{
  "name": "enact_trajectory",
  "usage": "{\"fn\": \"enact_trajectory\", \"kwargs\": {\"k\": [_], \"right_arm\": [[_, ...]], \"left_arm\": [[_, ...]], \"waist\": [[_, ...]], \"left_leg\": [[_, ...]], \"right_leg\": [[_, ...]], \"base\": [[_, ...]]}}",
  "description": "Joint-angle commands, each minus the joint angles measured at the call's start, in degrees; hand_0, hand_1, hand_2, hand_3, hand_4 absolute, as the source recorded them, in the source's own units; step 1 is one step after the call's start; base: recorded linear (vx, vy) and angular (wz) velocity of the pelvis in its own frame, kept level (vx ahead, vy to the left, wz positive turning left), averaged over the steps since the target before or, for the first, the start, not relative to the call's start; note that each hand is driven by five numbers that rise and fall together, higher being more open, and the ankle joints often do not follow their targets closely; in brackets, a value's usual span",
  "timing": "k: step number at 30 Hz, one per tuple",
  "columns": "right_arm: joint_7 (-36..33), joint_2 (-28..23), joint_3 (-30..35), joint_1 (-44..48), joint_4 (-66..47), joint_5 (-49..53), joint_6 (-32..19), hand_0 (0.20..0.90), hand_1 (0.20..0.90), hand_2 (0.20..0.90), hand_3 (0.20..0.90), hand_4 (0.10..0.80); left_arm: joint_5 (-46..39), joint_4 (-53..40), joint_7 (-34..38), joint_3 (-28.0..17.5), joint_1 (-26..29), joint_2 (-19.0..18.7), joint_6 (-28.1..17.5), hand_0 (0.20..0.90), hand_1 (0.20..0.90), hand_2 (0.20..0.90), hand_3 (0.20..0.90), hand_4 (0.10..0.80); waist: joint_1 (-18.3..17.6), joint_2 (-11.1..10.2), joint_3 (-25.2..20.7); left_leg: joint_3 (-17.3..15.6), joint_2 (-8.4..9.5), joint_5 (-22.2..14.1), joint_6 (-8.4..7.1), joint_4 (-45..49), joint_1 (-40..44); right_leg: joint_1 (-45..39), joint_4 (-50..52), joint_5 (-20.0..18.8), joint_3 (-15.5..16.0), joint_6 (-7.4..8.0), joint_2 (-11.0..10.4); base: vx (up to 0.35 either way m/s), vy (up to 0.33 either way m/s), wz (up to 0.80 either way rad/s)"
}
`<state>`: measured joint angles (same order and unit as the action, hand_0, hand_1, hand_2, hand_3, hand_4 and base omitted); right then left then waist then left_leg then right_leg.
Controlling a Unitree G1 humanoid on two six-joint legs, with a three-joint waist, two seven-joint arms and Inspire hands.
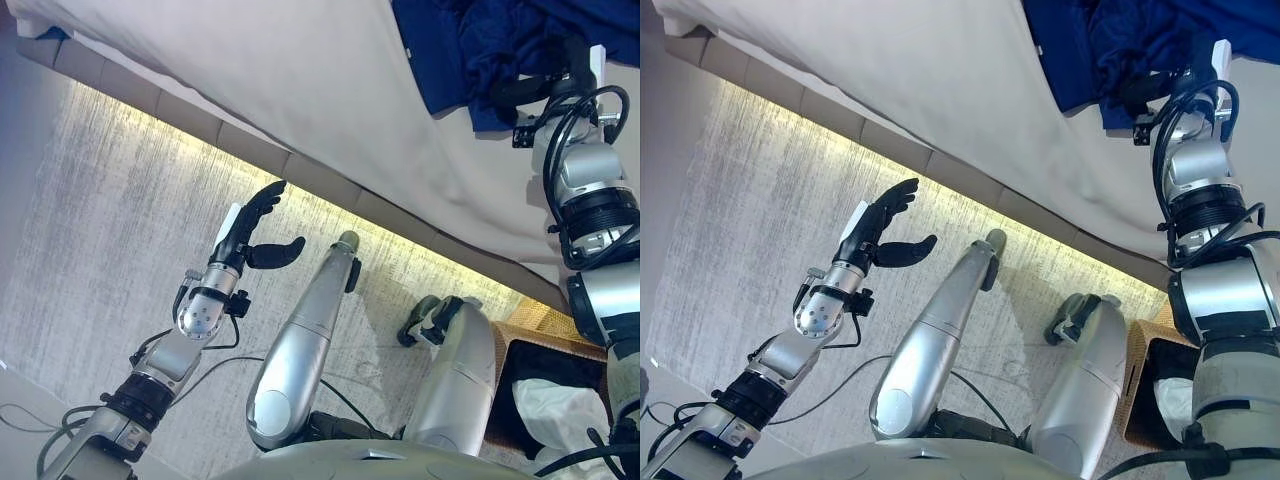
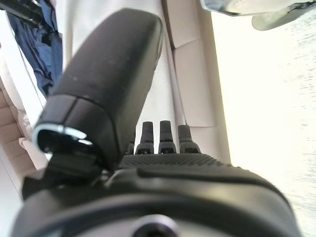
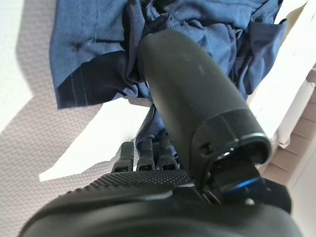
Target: Pick up the clothes from the bed and place them into the basket
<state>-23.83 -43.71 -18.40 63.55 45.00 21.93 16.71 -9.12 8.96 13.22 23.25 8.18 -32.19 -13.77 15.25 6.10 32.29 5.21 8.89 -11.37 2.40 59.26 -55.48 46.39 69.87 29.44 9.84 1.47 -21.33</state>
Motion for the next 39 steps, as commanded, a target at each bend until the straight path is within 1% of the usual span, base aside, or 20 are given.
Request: {"fn": "enact_trajectory", "kwargs": {"k": [1, 4, 6, 9, 10, 11, 13, 16, 22, 23, 28, 30, 33, 34, 39], "right_arm": [[1.2, -1.9, -1.2, 7.1, -2.3, 3.3, -5.6, 0.900, 0.900, 0.900, 0.900, 0.800], [3.4, -1.5, -1.9, 7.9, -2.6, 5.0, -6.5, 0.900, 0.900, 0.900, 0.900, 0.800], [5.2, -1.0, -2.0, 7.9, -2.8, 6.7, -8.3, 0.900, 0.900, 0.900, 0.900, 0.800], [5.2, -1.0, -2.0, 7.9, -2.8, 6.7, -8.3, 0.900, 0.900, 0.900, 0.900, 0.800], [5.5, -0.9, -2.0, 7.9, -2.7, 7.1, -8.8, 0.686, 0.686, 0.686, 0.650, 0.550], [5.7, -0.4, -1.7, 7.9, -2.3, 7.2, -11.7, 0.300, 0.300, 0.300, 0.200, 0.100], [4.9, -0.2, -0.9, 8.1, -2.4, 7.7, -14.2, 0.300, 0.300, 0.300, 0.200, 0.100], [4.1, 0.3, -0.1, 7.8, -3.6, 6.3, -15.5, 0.300, 0.300, 0.300, 0.200, 0.100], [3.9, 0.7, -0.5, 7.4, -5.6, 3.9, -14.6, 0.300, 0.300, 0.300, 0.200, 0.100], [4.1, 0.6, -1.0, 7.3, -6.0, 4.1, -14.6, 0.300, 0.300, 0.300, 0.200, 0.100], [6.7, 0.6, -1.4, 6.6, -5.5, 3.4, -15.1, 0.300, 0.300, 0.300, 0.200, 0.100], [7.2, 0.6, -1.5, 6.5, -5.5, 3.2, -15.0, 0.300, 0.300, 0.300, 0.200, 0.100], [9.1, 0.5, -1.8, 5.8, -4.9, 3.4, -15.4, 0.300, 0.300, 0.300, 0.200, 0.100], [9.2, 0.5, -1.8, 5.7, -4.9, 3.5, -15.5, 0.300, 0.300, 0.300, 0.200, 0.100], [10.1, 0.0, -1.0, 4.4, -4.4, 6.5, -16.9, 0.300, 0.300, 0.300, 0.200, 0.100]], "left_arm": [[-1.1, -7.7, 1.9, -2.4, 0.1, -0.4, -5.7, 0.900, 0.900, 0.900, 0.900, 0.800], [-0.7, -8.3, 1.3, -2.7, -0.5, -0.4, -6.1, 0.900, 0.900, 0.900, 0.900, 0.800], [-0.8, -8.2, 1.1, -2.9, -0.6, -0.4, -6.2, 0.900, 0.900, 0.900, 0.900, 0.800], [-0.8, -8.2, 1.1, -2.9, -0.6, -0.4, -6.2, 0.900, 0.900, 0.900, 0.900, 0.800], [-0.9, -8.2, 1.1, -2.9, -0.6, -0.4, -6.1, 0.900, 0.900, 0.900, 0.900, 0.800], [-1.2, -8.0, 1.0, -3.1, -0.9, -0.5, -6.1, 0.900, 0.900, 0.900, 0.900, 0.800], [-1.6, -7.7, 1.0, -3.0, -0.8, -0.7, -6.0, 0.900, 0.900, 0.900, 0.900, 0.800], [-1.6, -7.4, 0.8, -2.9, -1.0, -0.9, -6.2, 0.900, 0.900, 0.900, 0.900, 0.800], [-1.3, -7.2, 0.7, -2.2, -1.1, -1.0, -6.6, 0.900, 0.900, 0.900, 0.900, 0.800], [-1.3, -6.7, 0.9, -2.0, -1.0, -1.2, -6.9, 0.900, 0.900, 0.900, 0.900, 0.800], [-1.6, -5.9, 1.1, -1.8, -0.1, -1.4, -6.2, 0.900, 0.900, 0.900, 0.900, 0.800], [-1.7, -5.6, 1.0, -1.8, 0.0, -1.4, -6.2, 0.900, 0.900, 0.900, 0.900, 0.800], [-1.6, -4.8, 0.4, -2.1, 0.6, -1.5, -5.5, 0.900, 0.900, 0.900, 0.900, 0.800], [-1.6, -4.7, 0.5, -2.1, 0.6, -1.5, -5.5, 0.900, 0.900, 0.900, 0.900, 0.800], [-1.5, -3.7, 0.2, -2.9, 1.5, -1.6, -5.1, 0.900, 0.900, 0.900, 0.900, 0.800]], "waist": [[1.5, 2.6, -2.5], [1.8, 2.8, -2.5], [1.9, 2.8, -2.5], [1.9, 2.8, -2.5], [1.9, 2.8, -2.5], [2.0, 2.9, -2.5], [2.1, 2.9, -2.5], [2.2, 2.8, -2.5], [2.2, 2.4, -2.5], [2.1, 2.1, -2.5], [1.9, 1.4, -2.5], [1.9, 1.3, -2.5], [1.8, 0.5, -2.5], [1.8, 0.5, -2.5], [1.4, -0.7, -2.5]], "left_leg": [[-3.4, 1.36, -9.2, 3.57, 3.1, 3.6], [-3.5, 1.45, -9.3, 3.75, 4.1, 2.5], [-3.5, 1.44, -9.4, 3.80, 4.4, 2.3], [-3.5, 1.44, -9.4, 3.80, 4.4, 2.3], [-3.5, 1.45, -9.5, 3.78, 4.4, 2.3], [-3.4, 1.60, -9.5, 3.59, 4.5, 2.6], [-3.2, 1.82, -9.5, 3.62, 4.5, 2.9], [-2.9, 1.95, -9.4, 3.50, 4.0, 3.7], [-2.5, 1.48, -8.5, 3.09, 0.8, 6.6], [-2.4, 1.12, -8.2, 3.05, -0.8, 8.0], [-2.0, 0.70, -6.5, 2.27, -6.0, 12.9], [-1.9, 0.48, -6.1, 2.22, -7.4, 14.2], [-1.7, -0.22, -5.0, 1.78, -11.6, 18.3], [-1.6, -0.26, -4.9, 1.76, -11.9, 18.6], [-1.1, -0.96, -3.8, 1.38, -17.0, 25.2]], "right_leg": [[0.9, 0.2, -4.2, 3.6, -5.48, 5.5], [2.2, 1.0, -4.0, 3.6, -5.47, 5.5], [2.4, 1.2, -3.9, 3.6, -5.46, 5.4], [2.4, 1.2, -3.9, 3.6, -5.46, 5.4], [2.5, 1.3, -3.8, 3.6, -5.44, 5.4], [2.2, 1.4, -3.8, 3.6, -5.35, 5.4], [1.8, 1.3, -3.8, 3.6, -5.28, 5.3], [1.0, 0.8, -4.0, 3.9, -5.09, 5.3], [-1.8, -2.3, -5.1, 4.9, -4.79, 5.0], [-3.2, -3.6, -5.4, 5.2, -4.77, 5.0], [-7.9, -7.7, -6.7, 5.9, -4.48, 4.9], [-9.0, -8.7, -7.1, 6.1, -4.43, 4.8], [-13.0, -12.2, -8.1, 6.5, -3.95, 4.6], [-13.3, -12.5, -8.2, 6.6, -3.93, 4.6], [-19.9, -17.7, -9.7, 7.0, -3.20, 4.7]], "base": [[0.000, 0.000, 0.00], [0.000, 0.000, 0.00], [0.000, 0.000, 0.00], [0.000, 0.000, 0.00], [0.000, 0.000, 0.00], [0.032, -0.029, -0.01], [0.018, -0.019, 0.00], [0.000, 0.000, 0.00], [0.003, -0.003, 0.01], [0.000, 0.000, 0.00], [0.000, 0.000, 0.00], [0.000, 0.000, 0.00], [0.003, -0.009, -0.02], [0.007, -0.029, -0.11], [0.002, -0.038, -0.05]]}}
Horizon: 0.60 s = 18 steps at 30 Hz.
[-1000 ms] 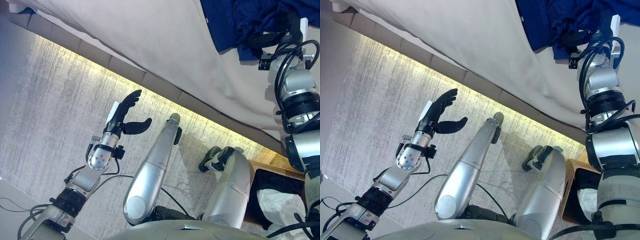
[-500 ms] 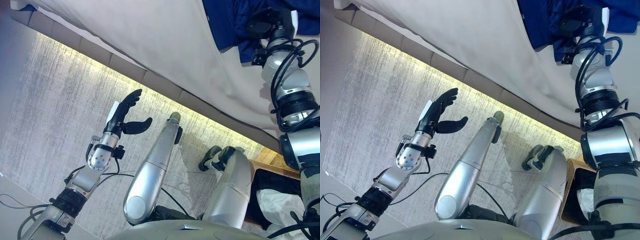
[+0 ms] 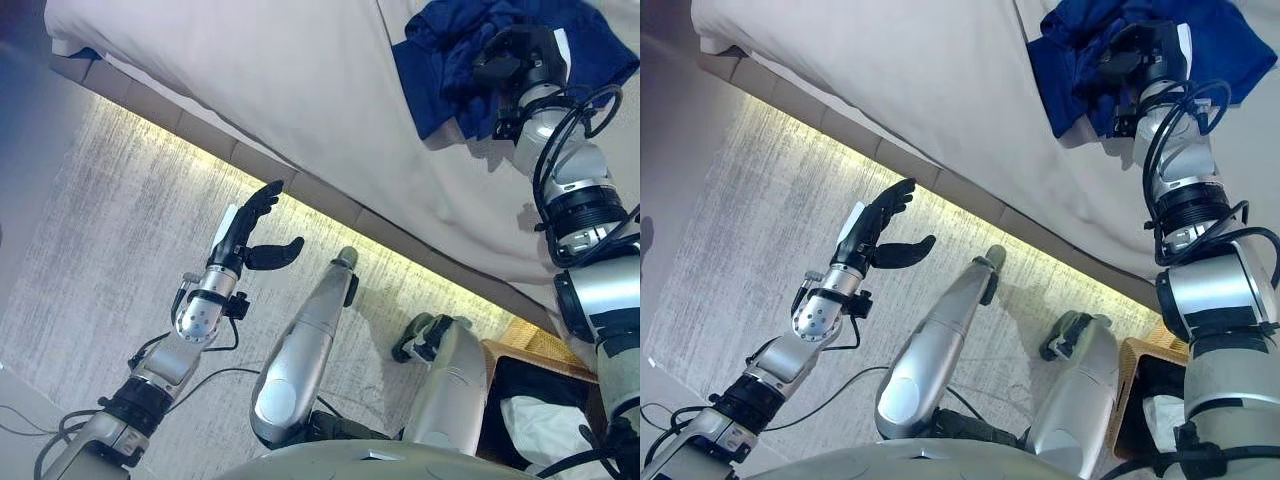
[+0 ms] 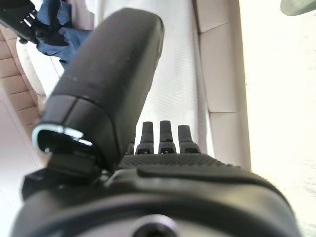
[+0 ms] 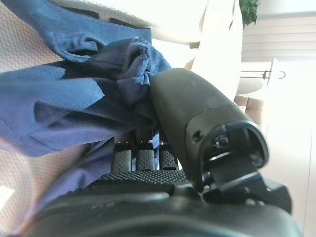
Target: Pick up the clothes from the bed and place them into the basket
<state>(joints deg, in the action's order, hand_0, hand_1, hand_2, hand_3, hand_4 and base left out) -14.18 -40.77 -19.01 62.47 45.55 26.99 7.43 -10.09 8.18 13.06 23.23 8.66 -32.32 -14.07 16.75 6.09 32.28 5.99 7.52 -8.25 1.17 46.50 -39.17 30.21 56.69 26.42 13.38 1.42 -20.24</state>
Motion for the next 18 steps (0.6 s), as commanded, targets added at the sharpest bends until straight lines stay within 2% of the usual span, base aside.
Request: {"fn": "enact_trajectory", "kwargs": {"k": [1, 4, 8, 9, 13, 18], "right_arm": [[0.7, -3.0, -0.2, 5.3, -5.0, 1.9, -7.6, 0.300, 0.300, 0.300, 0.200, 0.100], [1.7, -3.4, 1.8, 4.1, -5.5, 6.4, -8.2, 0.300, 0.300, 0.300, 0.200, 0.100], [2.9, -3.8, 4.5, 1.7, -6.5, 15.1, -9.8, 0.300, 0.300, 0.300, 0.200, 0.100], [3.6, -3.7, 5.5, 0.9, -6.9, 17.1, -9.8, 0.300, 0.300, 0.300, 0.200, 0.100], [4.4, -3.7, 8.6, -1.7, -7.4, 24.9, -10.4, 0.300, 0.300, 0.300, 0.200, 0.100], [4.5, -3.8, 12.8, -3.7, -8.4, 35.3, -10.7, 0.300, 0.300, 0.300, 0.200, 0.100]], "left_arm": [[-0.6, -2.9, 0.3, -2.9, 1.1, -1.5, -4.7, 0.900, 0.900, 0.900, 0.900, 0.800], [-1.1, -1.9, -0.4, -3.6, 1.7, -1.5, -3.7, 0.900, 0.900, 0.900, 0.900, 0.800], [-1.1, 0.2, -2.3, -3.8, 1.9, -1.5, -1.9, 0.900, 0.900, 0.900, 0.900, 0.800], [-0.9, 1.1, -2.2, -3.4, 2.2, -1.6, -1.5, 0.900, 0.900, 0.900, 0.900, 0.800], [-0.7, 2.9, -2.7, -3.0, 2.2, -1.7, -0.4, 0.900, 0.900, 0.900, 0.900, 0.800], [-1.9, 4.0, -3.5, -3.5, 2.0, -2.0, 1.9, 0.900, 0.900, 0.900, 0.900, 0.800]], "waist": [[-0.1, -0.8, -2.5], [-0.8, -1.8, -2.5], [-1.9, -3.1, -4.0], [-2.5, -3.5, -4.9], [-4.2, -4.7, -9.3], [-5.6, -5.8, -14.0]], "left_leg": [[-1.8, 0.35, -6.9, 2.57, -4.7, 9.5], [-1.6, 0.01, -6.6, 2.28, -7.7, 14.3], [-1.7, -1.29, -5.9, 1.81, -12.9, 20.3], [-2.0, -1.78, -4.2, 1.91, -15.1, 21.4], [-3.1, -3.36, -3.7, 1.29, -20.7, 27.7], [-4.6, -4.46, -3.4, 0.89, -24.7, 32.4]], "right_leg": [[-4.4, -5.0, -6.7, 3.5, -3.08, 3.6], [-9.4, -8.7, -7.6, 3.4, -2.73, 3.9], [-15.5, -14.8, -9.1, 2.8, -2.03, 4.7], [-16.7, -17.7, -11.2, 3.1, -2.17, 4.8], [-23.4, -26.2, -13.7, 2.0, -1.21, 6.5], [-28.6, -33.7, -16.0, 1.4, -0.19, 7.5]], "base": [[0.014, -0.035, -0.05], [0.019, -0.030, -0.10], [0.017, -0.004, -0.06], [-0.025, 0.025, -0.18], [0.097, 0.013, -0.23], [0.055, -0.002, -0.22]]}}
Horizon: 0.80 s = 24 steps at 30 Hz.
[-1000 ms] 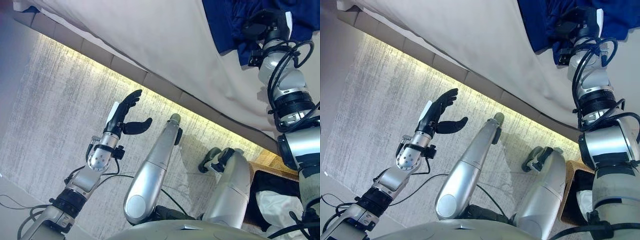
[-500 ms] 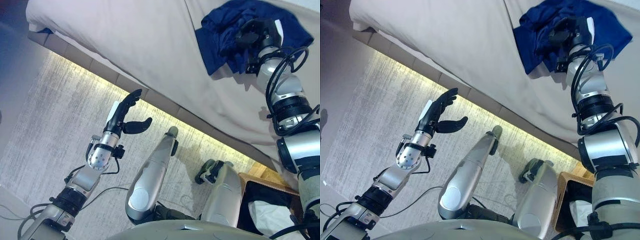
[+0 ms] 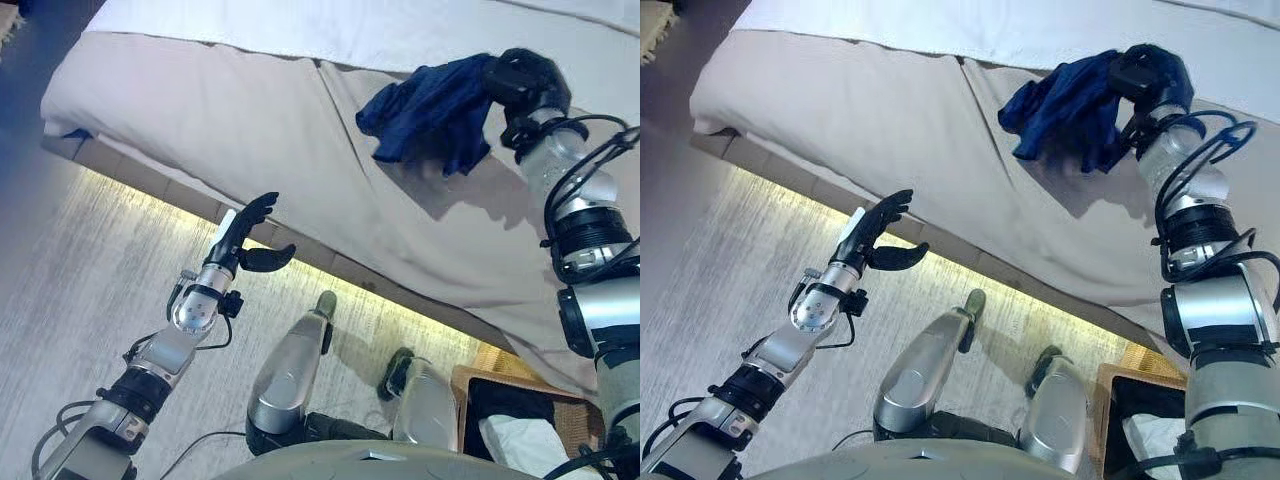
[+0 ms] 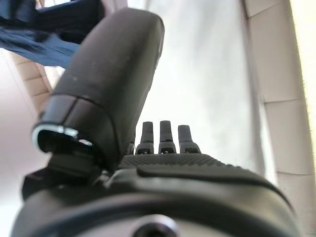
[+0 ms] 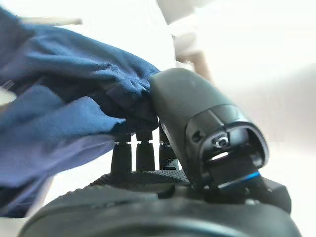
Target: Pick up the clothes from the bed and place them into the basket
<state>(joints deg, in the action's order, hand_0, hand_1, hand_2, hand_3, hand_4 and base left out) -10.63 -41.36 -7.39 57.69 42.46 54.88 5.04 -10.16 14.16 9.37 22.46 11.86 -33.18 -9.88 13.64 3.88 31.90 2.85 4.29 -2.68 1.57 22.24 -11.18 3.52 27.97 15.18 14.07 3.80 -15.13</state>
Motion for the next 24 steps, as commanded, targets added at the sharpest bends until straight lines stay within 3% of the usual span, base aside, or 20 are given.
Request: {"fn": "enact_trajectory", "kwargs": {"k": [1, 7, 13, 15, 16, 17, 19, 20, 21, 24], "right_arm": [[0.5, -3.4, 2.1, 0.7, -5.8, 9.8, -8.3, 0.300, 0.300, 0.300, 0.200, 0.100], [-1.1, -4.5, 5.5, -1.3, -7.5, 17.1, -8.4, 0.300, 0.300, 0.300, 0.200, 0.100], [-0.5, -6.9, 7.8, -3.2, -8.3, 20.8, -7.8, 0.300, 0.300, 0.300, 0.200, 0.100], [0.0, -7.4, 7.7, -2.8, -8.8, 22.9, -7.3, 0.300, 0.300, 0.300, 0.200, 0.100], [0.0, -7.4, 7.6, -2.7, -8.7, 23.0, -7.3, 0.300, 0.300, 0.300, 0.200, 0.100], [1.2, -7.0, 6.8, -2.4, -8.7, 24.3, -7.0, 0.300, 0.300, 0.300, 0.200, 0.100], [1.2, -5.9, 5.1, -1.6, -9.3, 25.4, -8.4, 0.300, 0.300, 0.300, 0.200, 0.100], [0.4, -5.8, 5.0, -1.7, -10.1, 25.2, -9.0, 0.300, 0.300, 0.300, 0.200, 0.100], [-0.9, -5.7, 6.3, -2.5, -11.8, 24.2, -9.2, 0.300, 0.300, 0.300, 0.200, 0.100], [-0.6, -4.8, 7.6, -3.4, -12.9, 24.1, -8.8, 0.300, 0.300, 0.300, 0.200, 0.100]], "left_arm": [[-1.9, -1.3, -0.3, -2.8, -1.5, -1.1, -2.3, 0.900, 0.900, 0.900, 0.900, 0.800], [-3.0, 1.3, -0.9, -2.6, -2.6, -0.9, -1.5, 0.900, 0.900, 0.900, 0.900, 0.800], [-5.5, 3.3, -0.1, -1.9, -2.2, 0.4, -1.5, 0.900, 0.900, 0.900, 0.900, 0.800], [-5.0, 3.9, 1.0, -2.1, -2.9, 0.8, -1.8, 0.900, 0.900, 0.900, 0.900, 0.800], [-5.0, 3.9, 1.0, -2.2, -3.0, 0.9, -1.8, 0.900, 0.900, 0.900, 0.900, 0.800], [-4.8, 4.1, 2.8, -2.9, -4.0, 0.7, -2.1, 0.900, 0.900, 0.900, 0.900, 0.800], [-5.1, 4.9, 3.8, -3.6, -5.0, 0.2, -3.1, 0.900, 0.900, 0.900, 0.900, 0.800], [-5.1, 5.2, 3.0, -4.1, -4.8, 0.2, -3.2, 0.900, 0.900, 0.900, 0.900, 0.800], [-4.0, 5.9, 1.3, -5.0, -4.6, 0.2, -3.7, 0.900, 0.900, 0.900, 0.900, 0.800], [-3.9, 7.5, 2.6, -5.6, -5.0, -0.8, -4.9, 0.900, 0.900, 0.900, 0.900, 0.800]], "waist": [[-2.9, -3.8, -14.5], [-5.5, -5.4, -19.7], [-8.5, -7.4, -23.1], [-9.2, -8.1, -24.1], [-9.1, -8.1, -24.1], [-8.7, -8.4, -23.8], [-8.3, -8.4, -24.0], [-8.6, -8.3, -23.9], [-9.3, -8.1, -23.9], [-8.9, -7.6, -23.9]], "left_leg": [[-2.0, -1.60, -8.9, 0.38, -1.1, 5.4], [-3.9, -2.83, -8.0, -0.29, -5.0, 9.1], [-3.7, -3.05, -7.8, -0.85, -7.6, 10.7], [-0.2, -1.58, -8.1, -0.19, -8.9, 11.5], [-0.3, -1.60, -8.1, -0.15, -9.0, 11.6], [4.4, 0.78, -8.7, 0.91, -8.4, 11.6], [8.5, 2.83, -8.6, 1.75, -9.5, 12.0], [7.3, 2.78, -8.5, 1.84, -9.7, 12.2], [3.3, 1.99, -8.6, 1.92, -10.1, 12.8], [-1.4, -0.10, -6.5, 1.10, -14.2, 14.5]], "right_leg": [[-2.8, -6.1, -5.2, 0.5, -2.35, 2.6], [-5.2, -12.0, -7.8, -2.1, -0.85, 4.1], [-5.6, -18.8, -11.6, -7.2, 0.22, 6.5], [-5.0, -21.6, -13.8, -11.8, 0.78, 7.9], [-5.0, -21.7, -13.9, -12.0, 0.81, 7.9], [-4.1, -22.2, -15.7, -16.0, 1.24, 8.6], [-3.1, -23.4, -18.1, -19.5, 2.05, 9.6], [-2.8, -24.0, -18.9, -19.1, 2.14, 9.5], [-1.9, -25.0, -20.5, -16.1, 2.77, 8.8], [-1.2, -23.3, -23.0, -8.0, 3.72, 7.1]], "base": [[0.039, 0.014, -0.27], [0.015, 0.015, -0.22], [-0.037, 0.004, -0.30], [-0.063, 0.016, -0.59], [-0.070, 0.003, -0.71], [-0.076, -0.022, -0.88], [-0.068, -0.046, -1.07], [-0.059, -0.044, -1.49], [-0.080, -0.041, -1.40], [-0.144, -0.040, -1.19]]}}
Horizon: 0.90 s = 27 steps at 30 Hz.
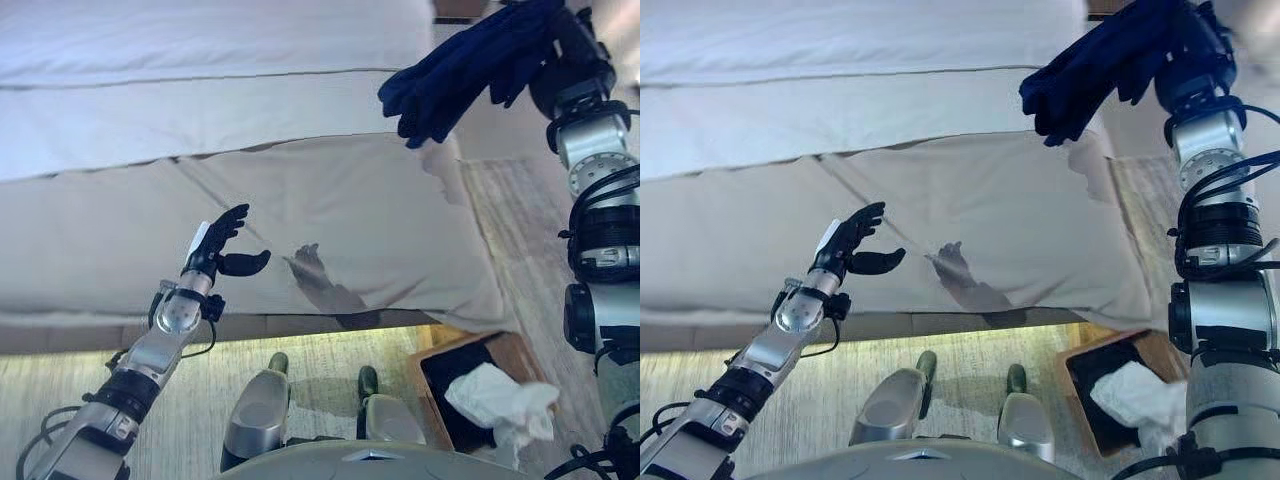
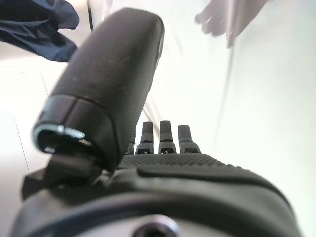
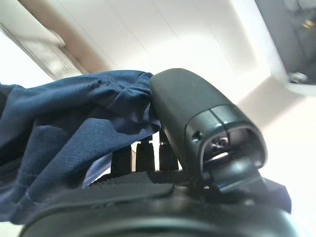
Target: Pick up the clothes from the bed and place them into the basket
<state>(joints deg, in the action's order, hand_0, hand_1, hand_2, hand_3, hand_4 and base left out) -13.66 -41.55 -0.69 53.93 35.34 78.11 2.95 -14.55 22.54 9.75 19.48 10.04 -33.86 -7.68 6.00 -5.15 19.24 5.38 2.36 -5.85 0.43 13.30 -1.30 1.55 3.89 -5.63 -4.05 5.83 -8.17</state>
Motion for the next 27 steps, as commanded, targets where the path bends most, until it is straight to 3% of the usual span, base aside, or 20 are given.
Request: {"fn": "enact_trajectory", "kwargs": {"k": [1, 2, 3, 4, 16, 27], "right_arm": [[3.1, -3.8, 1.0, 0.6, -6.2, 0.5, -5.7, 0.300, 0.300, 0.300, 0.200, 0.100], [3.6, -3.7, 1.0, 0.8, -5.9, 0.2, -5.3, 0.300, 0.300, 0.300, 0.200, 0.100], [4.4, -4.2, 0.8, 0.9, -4.9, 0.2, -5.3, 0.300, 0.300, 0.300, 0.200, 0.100], [5.3, -4.8, 0.6, 0.7, -4.1, 0.2, -5.7, 0.300, 0.300, 0.300, 0.200, 0.100], [5.4, -6.4, 2.5, -3.3, -0.7, -2.3, -6.6, 0.300, 0.300, 0.300, 0.200, 0.100], [3.8, -3.7, 6.6, -13.5, -2.2, -7.3, -6.7, 0.300, 0.300, 0.300, 0.200, 0.100]], "left_arm": [[-0.2, -2.1, 4.2, -3.8, -3.3, -0.8, -6.2, 0.900, 0.900, 0.900, 0.900, 0.800], [-0.7, -3.3, 5.0, -4.5, -3.2, -1.3, -5.3, 0.900, 0.900, 0.900, 0.900, 0.800], [-1.1, -4.0, 5.4, -5.1, -2.7, -1.8, -4.8, 0.900, 0.900, 0.900, 0.900, 0.800], [-1.2, -4.0, 5.5, -5.5, -2.4, -1.9, -4.9, 0.900, 0.900, 0.900, 0.900, 0.800], [-1.4, -0.6, 4.5, -4.8, -2.4, 2.8, -4.9, 0.900, 0.900, 0.900, 0.900, 0.800], [-0.1, 0.0, 1.9, -3.8, -3.9, 3.1, -5.0, 0.900, 0.900, 0.900, 0.900, 0.800]], "waist": [[-0.5, 2.2, -11.3], [0.1, 2.7, -11.4], [0.6, 2.9, -11.9], [0.6, 2.4, -12.3], [-2.3, 2.0, -14.9], [-4.9, 3.2, -14.1]], "left_leg": [[-7.7, 0.33, -1.5, 1.95, -8.0, 5.3], [-9.3, -0.51, -0.8, 1.87, -9.5, 5.8], [-10.0, -1.10, 0.2, 1.64, -9.8, 5.0], [-10.2, -0.92, 0.7, 1.33, -9.8, 4.2], [-12.1, -2.13, 1.6, -0.93, -14.1, 7.4], [-13.8, -3.07, 1.7, -1.56, -14.1, 8.2]], "right_leg": [[0.8, 4.0, -2.1, 14.9, 1.77, -0.5], [0.4, 6.3, -0.7, 16.7, 1.68, -0.5], [-1.2, 5.5, 3.2, 17.6, 0.84, 0.5], [-2.2, 2.5, 4.2, 17.8, 0.20, 0.9], [-6.9, -6.2, 4.6, 15.7, -1.97, 3.8], [-7.2, -6.6, 4.6, 14.8, -2.16, 4.3]], "base": [[-0.238, -0.026, -1.68], [-0.260, -0.054, -1.86], [-0.192, -0.112, -1.53], [-0.140, -0.138, -1.36], [0.018, -0.092, -0.27], [0.025, -0.086, -0.05]]}}
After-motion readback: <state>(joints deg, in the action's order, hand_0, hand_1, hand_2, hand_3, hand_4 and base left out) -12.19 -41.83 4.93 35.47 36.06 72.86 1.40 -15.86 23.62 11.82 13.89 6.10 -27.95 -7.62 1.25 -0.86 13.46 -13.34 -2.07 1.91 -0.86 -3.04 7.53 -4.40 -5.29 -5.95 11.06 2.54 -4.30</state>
